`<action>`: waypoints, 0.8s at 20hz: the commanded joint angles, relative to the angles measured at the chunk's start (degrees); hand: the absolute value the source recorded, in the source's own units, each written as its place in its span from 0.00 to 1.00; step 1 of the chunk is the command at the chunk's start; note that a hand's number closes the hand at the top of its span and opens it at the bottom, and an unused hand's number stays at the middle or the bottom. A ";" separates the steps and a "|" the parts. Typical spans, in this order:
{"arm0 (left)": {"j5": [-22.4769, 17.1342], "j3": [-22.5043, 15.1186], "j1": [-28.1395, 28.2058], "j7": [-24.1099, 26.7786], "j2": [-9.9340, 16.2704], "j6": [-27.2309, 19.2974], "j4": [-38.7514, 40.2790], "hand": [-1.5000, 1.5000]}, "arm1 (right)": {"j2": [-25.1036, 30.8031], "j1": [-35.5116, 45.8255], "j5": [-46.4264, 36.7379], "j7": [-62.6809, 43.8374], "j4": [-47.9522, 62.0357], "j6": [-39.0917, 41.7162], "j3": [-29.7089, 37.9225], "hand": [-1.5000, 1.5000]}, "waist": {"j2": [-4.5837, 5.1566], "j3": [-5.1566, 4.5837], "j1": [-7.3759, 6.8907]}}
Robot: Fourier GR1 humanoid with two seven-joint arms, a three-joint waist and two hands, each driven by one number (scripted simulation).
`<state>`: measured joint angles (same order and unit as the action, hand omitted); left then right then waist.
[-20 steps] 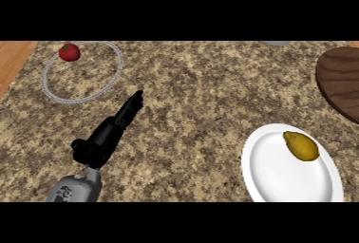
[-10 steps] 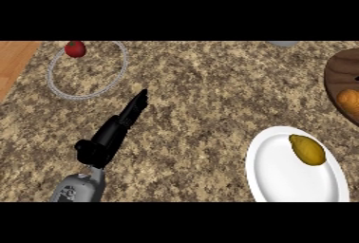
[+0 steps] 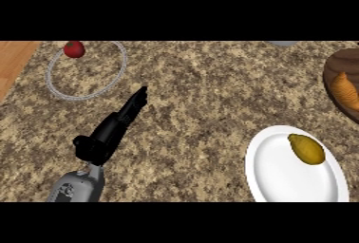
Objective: Pick the croissant from the plate and place it in the bowl
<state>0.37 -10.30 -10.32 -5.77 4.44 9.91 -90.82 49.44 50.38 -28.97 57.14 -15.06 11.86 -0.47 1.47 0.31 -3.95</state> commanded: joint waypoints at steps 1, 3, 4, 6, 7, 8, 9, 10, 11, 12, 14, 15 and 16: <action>0.32 -0.18 0.32 0.51 -0.22 -0.10 0.38 0.50 | 2.45 3.24 5.15 3.37 4.54 10.77 4.87 0.00 | 0.07 0.02 0.23; -0.19 0.47 0.01 0.67 0.52 0.53 -0.23 0.50 | 2.22 4.33 7.70 -0.13 6.84 11.65 7.32 0.00 | 0.37 0.09 -0.54; 0.95 0.04 -0.64 1.27 -0.11 -0.42 0.56 0.50 | 2.65 5.06 8.01 -2.02 7.80 12.16 7.67 0.00 | 0.68 0.11 -0.74; -0.32 0.17 1.07 0.95 0.90 1.16 -0.66 0.50 | 4.97 5.85 8.94 -4.69 9.61 15.46 8.52 0.00 | 0.50 0.10 -1.19; 0.25 -0.23 -0.14 0.37 -0.20 0.14 -0.25 0.50 | 5.32 4.44 9.17 -3.77 10.29 16.52 8.64 0.00 | 0.68 0.19 -0.49; -0.55 0.99 -1.22 0.71 -0.08 0.18 -0.11 0.50 | 5.06 4.98 9.79 -4.10 10.32 16.05 9.26 0.00 | 0.76 0.19 -0.58; 0.12 0.34 -1.14 0.37 -0.46 -0.29 -0.06 0.50 | 7.52 6.49 10.14 -6.42 10.66 17.32 9.69 0.00 | 0.99 0.23 -1.02; -0.38 0.71 -2.05 0.49 0.28 0.82 0.45 0.50 | 7.85 5.69 10.96 -5.96 11.12 17.35 10.48 0.00 | 1.22 0.31 -0.55; 0.70 -0.33 -0.87 1.03 -0.47 0.00 0.86 0.50 | 8.87 6.03 11.45 -7.46 11.76 18.59 10.95 0.00 | 1.11 0.28 -0.53; 0.06 -0.58 -0.24 0.65 -0.69 0.21 -0.86 0.50 | 8.77 5.25 12.42 -7.90 12.49 17.33 11.96 0.00 | 1.19 0.44 -1.28; -0.51 0.17 -0.25 1.19 0.12 0.94 -0.86 0.50 | 10.16 4.57 13.39 -7.55 12.42 17.34 12.92 0.00 | 1.52 0.61 -1.19; -0.14 -0.42 -0.25 0.61 -0.30 0.63 -1.03 0.50 | 10.18 4.33 12.92 -8.58 12.52 17.79 12.41 0.00 | 1.61 0.63 -1.49; 0.02 0.02 -0.31 0.75 -0.12 0.32 -0.74 0.50 | 10.69 3.99 14.46 -8.02 12.96 18.52 13.93 0.00 | 1.59 0.74 -0.82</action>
<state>0.27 -10.30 -10.63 -4.87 4.35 10.39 -91.32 58.01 55.20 -16.72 46.27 -3.63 23.36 11.25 2.77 0.81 -4.96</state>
